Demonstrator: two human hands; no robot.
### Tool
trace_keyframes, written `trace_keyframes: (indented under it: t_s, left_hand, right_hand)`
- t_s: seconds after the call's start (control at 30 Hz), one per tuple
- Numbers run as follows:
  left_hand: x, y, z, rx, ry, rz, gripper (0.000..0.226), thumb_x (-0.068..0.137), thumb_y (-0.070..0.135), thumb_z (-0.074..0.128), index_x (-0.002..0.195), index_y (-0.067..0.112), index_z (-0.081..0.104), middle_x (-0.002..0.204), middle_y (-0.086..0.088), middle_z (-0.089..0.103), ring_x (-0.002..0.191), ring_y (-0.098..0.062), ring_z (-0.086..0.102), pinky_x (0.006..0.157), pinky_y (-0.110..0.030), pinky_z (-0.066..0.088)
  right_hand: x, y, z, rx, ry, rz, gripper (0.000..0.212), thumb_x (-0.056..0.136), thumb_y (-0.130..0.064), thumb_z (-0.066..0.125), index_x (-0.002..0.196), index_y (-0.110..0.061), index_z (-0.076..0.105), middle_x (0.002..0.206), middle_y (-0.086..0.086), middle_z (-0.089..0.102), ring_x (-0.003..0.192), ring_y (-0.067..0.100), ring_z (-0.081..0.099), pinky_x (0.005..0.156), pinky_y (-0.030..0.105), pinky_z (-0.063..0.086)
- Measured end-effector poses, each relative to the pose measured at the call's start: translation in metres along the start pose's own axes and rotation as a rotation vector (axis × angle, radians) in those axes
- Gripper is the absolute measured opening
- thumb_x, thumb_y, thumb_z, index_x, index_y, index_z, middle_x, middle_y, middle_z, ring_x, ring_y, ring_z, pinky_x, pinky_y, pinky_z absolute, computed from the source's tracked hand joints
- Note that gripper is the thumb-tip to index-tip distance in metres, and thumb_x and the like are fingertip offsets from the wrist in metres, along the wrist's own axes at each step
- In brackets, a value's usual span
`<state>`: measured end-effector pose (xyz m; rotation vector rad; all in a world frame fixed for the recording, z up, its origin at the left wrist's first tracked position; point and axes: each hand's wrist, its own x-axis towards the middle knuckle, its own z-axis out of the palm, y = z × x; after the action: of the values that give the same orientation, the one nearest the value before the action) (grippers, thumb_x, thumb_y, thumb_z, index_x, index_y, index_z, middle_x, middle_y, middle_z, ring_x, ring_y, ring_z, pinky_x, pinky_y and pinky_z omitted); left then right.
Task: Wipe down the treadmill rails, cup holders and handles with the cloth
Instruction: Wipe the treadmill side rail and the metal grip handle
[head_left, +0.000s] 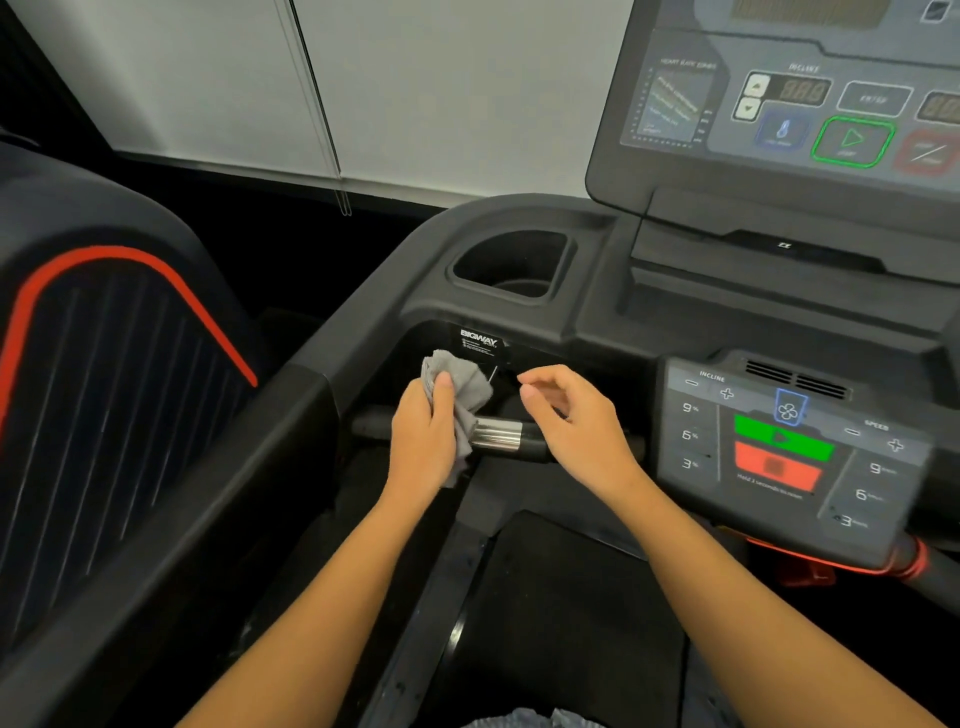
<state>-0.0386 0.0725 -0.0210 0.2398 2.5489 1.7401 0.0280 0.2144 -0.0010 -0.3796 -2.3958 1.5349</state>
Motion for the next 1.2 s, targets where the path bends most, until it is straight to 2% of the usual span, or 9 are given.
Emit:
trace_keyframes:
  t_s: [0.13,0.2,0.37,0.5,0.7,0.83,0.97,1.07,1.2]
  left_hand:
    - [-0.013,0.02,0.0,-0.366,-0.21,-0.152,0.038,0.099,0.037,0.035,0.11,0.009,0.059,0.105,-0.013,0.067,0.098,-0.023,0.064,0.088,-0.035,0.05]
    - [-0.022,0.03,-0.002,-0.496,-0.319,-0.209,0.038,0.1,0.033,0.032,0.116,0.012,0.059,0.107,-0.01,0.069,0.101,-0.022,0.065,0.088,-0.034,0.051]
    - [-0.033,0.036,-0.01,-0.616,-0.44,-0.298,0.037,0.097,0.033,0.038,0.119,0.011,0.058,0.11,-0.009,0.069,0.102,-0.021,0.065,0.083,-0.032,0.054]
    - [-0.034,0.028,-0.02,-0.373,-0.395,-0.209,0.024,0.086,0.029,0.06,0.108,0.022,0.064,0.1,0.001,0.071,0.095,-0.015,0.067,0.082,-0.036,0.055]
    - [-0.02,0.012,-0.029,-0.253,-0.372,-0.129,0.022,0.083,0.023,0.066,0.104,0.022,0.066,0.102,0.004,0.069,0.098,-0.012,0.064,0.082,-0.029,0.052]
    - [-0.005,0.005,-0.02,-0.012,-0.217,0.016,0.026,0.08,0.029,0.069,0.103,0.022,0.059,0.098,0.007,0.065,0.088,-0.007,0.062,0.074,-0.019,0.051]
    - [0.01,-0.005,-0.006,0.111,-0.07,0.09,0.045,0.08,0.026,0.071,0.115,0.02,0.043,0.087,0.008,0.058,0.074,-0.003,0.059,0.059,-0.009,0.045]
    - [0.017,-0.019,0.004,0.228,-0.048,0.136,0.05,0.081,0.026,0.069,0.12,0.015,0.04,0.101,0.002,0.054,0.086,-0.012,0.057,0.073,-0.021,0.046]
    - [0.014,-0.03,0.006,0.506,0.048,0.366,0.031,0.084,0.025,0.065,0.11,0.012,0.054,0.11,-0.003,0.051,0.098,-0.015,0.049,0.084,-0.026,0.038]
  right_hand:
    - [-0.004,-0.014,-0.001,0.256,-0.223,0.164,0.047,0.083,-0.046,0.06,0.125,-0.028,0.048,0.116,-0.012,0.058,0.106,0.0,0.057,0.086,0.018,0.047]
    - [-0.007,-0.015,-0.002,0.354,-0.301,0.22,0.057,0.075,-0.052,0.061,0.126,-0.028,0.048,0.118,-0.01,0.06,0.106,0.003,0.06,0.088,0.024,0.05]
    - [-0.014,-0.01,-0.005,0.383,-0.296,0.222,0.031,0.087,-0.025,0.064,0.116,-0.017,0.06,0.108,-0.003,0.069,0.098,0.007,0.066,0.082,0.023,0.053]
    - [-0.018,-0.006,-0.009,0.299,-0.283,0.187,0.025,0.086,-0.02,0.065,0.111,-0.019,0.06,0.106,0.0,0.067,0.095,0.01,0.066,0.085,0.028,0.054]
    - [-0.013,-0.002,-0.02,0.169,-0.195,0.175,0.027,0.079,-0.02,0.073,0.101,-0.025,0.059,0.091,0.0,0.068,0.079,0.009,0.065,0.072,0.021,0.053]
    - [-0.004,-0.002,-0.017,-0.002,-0.031,0.104,0.029,0.078,-0.023,0.074,0.1,-0.02,0.055,0.08,-0.001,0.067,0.066,0.004,0.061,0.064,0.015,0.05]
    - [0.007,0.004,-0.004,-0.205,0.015,0.013,0.025,0.085,-0.024,0.066,0.101,-0.017,0.047,0.079,-0.006,0.059,0.072,0.001,0.056,0.064,0.012,0.044]
    - [0.013,0.014,0.004,-0.358,-0.016,-0.034,0.015,0.089,-0.022,0.06,0.099,-0.013,0.053,0.088,-0.003,0.057,0.076,0.003,0.052,0.071,0.02,0.046]
    - [0.015,0.026,0.009,-0.538,-0.028,-0.069,0.019,0.092,-0.027,0.054,0.104,-0.015,0.061,0.104,0.0,0.06,0.101,0.016,0.05,0.09,0.03,0.042]
